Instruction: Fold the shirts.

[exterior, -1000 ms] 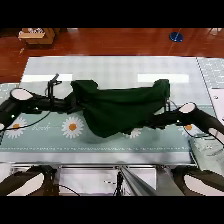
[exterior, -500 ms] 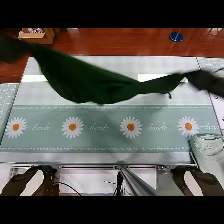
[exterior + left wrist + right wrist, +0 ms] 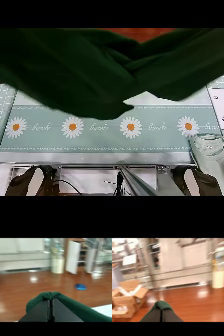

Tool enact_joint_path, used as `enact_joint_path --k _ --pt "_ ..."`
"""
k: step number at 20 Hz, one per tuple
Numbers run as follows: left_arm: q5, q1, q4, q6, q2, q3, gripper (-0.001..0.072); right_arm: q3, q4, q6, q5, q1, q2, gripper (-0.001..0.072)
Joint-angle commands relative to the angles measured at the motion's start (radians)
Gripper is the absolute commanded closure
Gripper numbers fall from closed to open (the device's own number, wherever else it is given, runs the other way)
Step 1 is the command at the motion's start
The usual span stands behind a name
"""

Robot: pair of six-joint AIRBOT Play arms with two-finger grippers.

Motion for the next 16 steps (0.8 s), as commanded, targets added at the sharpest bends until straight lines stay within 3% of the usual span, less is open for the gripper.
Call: enact_joint_path --k 1,5,8,12,16 --pt "-0.097 0.013 0.217 -0.100 0.083 0.033 0.0687 0.146 -0.132 0.065 0.210 -0.014 0.004 0.0691" --pt "-0.219 0.002 0.330 -0.142 0.160 0.032 0.0686 0.216 -0.132 0.074 0.546 -0.014 0.004 0.0691" --pt "-0.317 -0.053 0.345 -0.138 0.163 0.019 0.0685 0.220 -0.174 0.007 0.801 -0.014 -0.002 0.0690" --pt "-0.414 -0.113 0.352 -0.138 0.162 -0.155 0.0685 0.159 -0.253 -0.005 0.830 0.035 0.000 0.0691" --pt "-0.404 -0.117 0.351 -0.138 0.164 -0.444 0.0686 -0.118 -0.256 -0.003 0.830 0.104 0.001 0.0691"
